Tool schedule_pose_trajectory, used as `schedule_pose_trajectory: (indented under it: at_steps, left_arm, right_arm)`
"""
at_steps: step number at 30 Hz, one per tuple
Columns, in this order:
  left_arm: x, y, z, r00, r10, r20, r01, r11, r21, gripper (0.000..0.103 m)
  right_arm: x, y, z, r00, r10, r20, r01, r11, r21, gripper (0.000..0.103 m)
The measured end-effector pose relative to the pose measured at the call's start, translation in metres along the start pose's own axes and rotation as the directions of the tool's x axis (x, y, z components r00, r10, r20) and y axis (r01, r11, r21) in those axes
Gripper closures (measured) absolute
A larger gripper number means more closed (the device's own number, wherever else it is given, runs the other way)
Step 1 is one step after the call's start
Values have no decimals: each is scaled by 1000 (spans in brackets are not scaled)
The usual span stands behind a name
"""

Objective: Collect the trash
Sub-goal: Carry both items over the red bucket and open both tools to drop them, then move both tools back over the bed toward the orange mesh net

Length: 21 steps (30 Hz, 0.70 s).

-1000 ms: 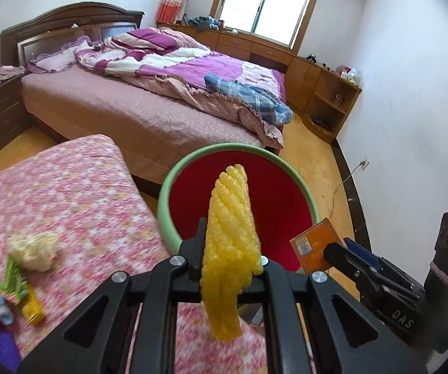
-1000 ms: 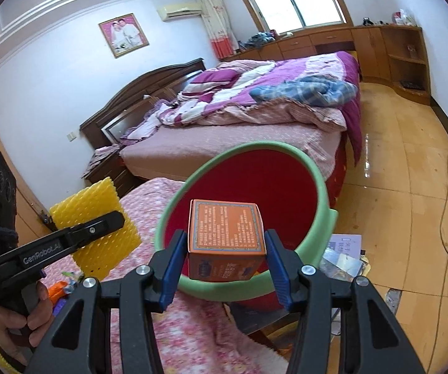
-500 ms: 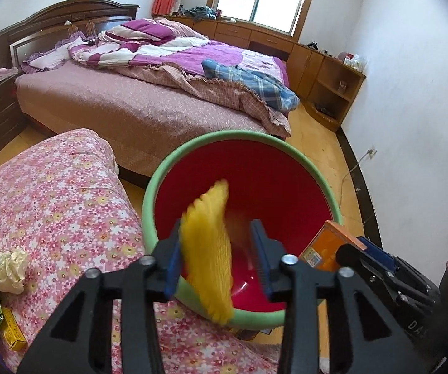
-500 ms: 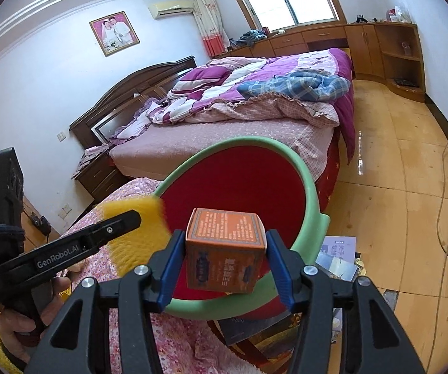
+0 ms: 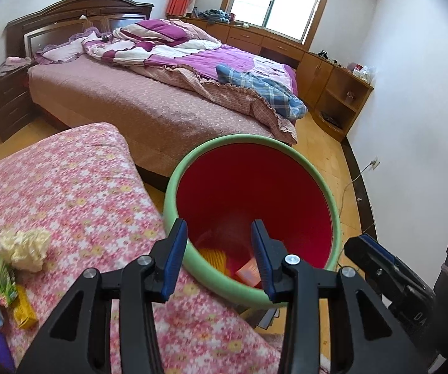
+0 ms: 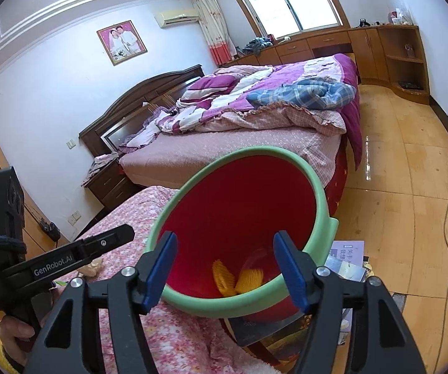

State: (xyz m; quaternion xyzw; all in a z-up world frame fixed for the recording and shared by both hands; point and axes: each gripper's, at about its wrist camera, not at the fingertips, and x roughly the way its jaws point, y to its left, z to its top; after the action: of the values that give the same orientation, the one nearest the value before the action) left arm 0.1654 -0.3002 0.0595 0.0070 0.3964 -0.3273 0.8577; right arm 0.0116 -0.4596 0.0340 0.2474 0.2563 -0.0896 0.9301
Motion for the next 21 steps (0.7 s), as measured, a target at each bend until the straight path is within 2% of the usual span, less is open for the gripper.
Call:
schedule_pose_trajectory:
  at_steps: [6, 21]
  left_arm:
    - [-29, 8, -9, 1000, 15, 14, -14, 999, -41, 60]
    - [-99, 50, -44, 993, 117, 31, -111, 985, -133, 60]
  right_arm:
    - [-16, 13, -5, 1000, 14, 7, -14, 1000, -10, 34]
    - [-35, 58, -26, 996, 79, -38, -81, 995, -49, 29]
